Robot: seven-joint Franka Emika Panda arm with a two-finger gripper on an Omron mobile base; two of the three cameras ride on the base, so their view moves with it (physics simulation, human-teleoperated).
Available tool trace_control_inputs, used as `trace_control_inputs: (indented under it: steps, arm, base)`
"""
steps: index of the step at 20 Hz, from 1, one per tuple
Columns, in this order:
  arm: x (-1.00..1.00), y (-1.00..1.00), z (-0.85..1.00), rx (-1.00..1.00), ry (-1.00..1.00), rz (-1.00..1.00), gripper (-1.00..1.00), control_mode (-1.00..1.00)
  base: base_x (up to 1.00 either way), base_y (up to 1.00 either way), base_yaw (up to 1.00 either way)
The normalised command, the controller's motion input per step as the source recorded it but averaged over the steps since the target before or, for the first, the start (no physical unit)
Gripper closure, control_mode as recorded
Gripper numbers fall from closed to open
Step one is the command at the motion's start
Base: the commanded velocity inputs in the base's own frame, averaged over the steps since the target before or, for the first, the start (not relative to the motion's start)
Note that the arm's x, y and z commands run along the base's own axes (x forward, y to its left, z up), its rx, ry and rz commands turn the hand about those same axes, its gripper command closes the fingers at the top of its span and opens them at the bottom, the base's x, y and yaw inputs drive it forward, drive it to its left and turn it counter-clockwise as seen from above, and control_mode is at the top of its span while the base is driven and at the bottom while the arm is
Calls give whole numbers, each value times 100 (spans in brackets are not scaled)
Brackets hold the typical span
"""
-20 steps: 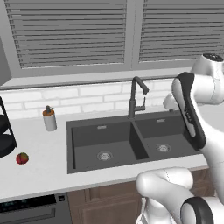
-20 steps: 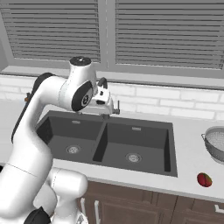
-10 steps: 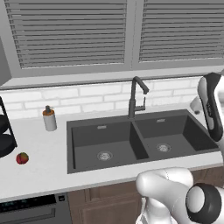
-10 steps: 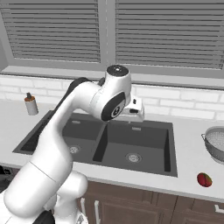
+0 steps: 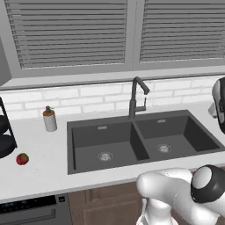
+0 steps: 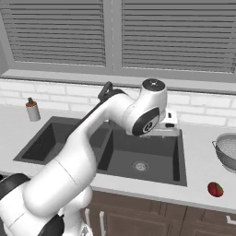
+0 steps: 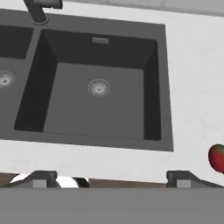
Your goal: Put the colander in the sink, put the mango, mango in the colander, and turn on the sink faucet and pour water over the colander.
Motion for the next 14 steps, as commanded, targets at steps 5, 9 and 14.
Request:
trace_control_inputs:
  steps: [5, 9, 14]
  arm:
    - [19, -64, -33, -12, 0, 0, -100, -100]
    - [28, -62, -32, -13, 0, 0, -100, -100]
    - [30, -64, -22, -10, 2, 0, -100, -100]
  base:
    - [0, 0, 0]
    - [0, 0, 0]
    - [0, 0, 0]
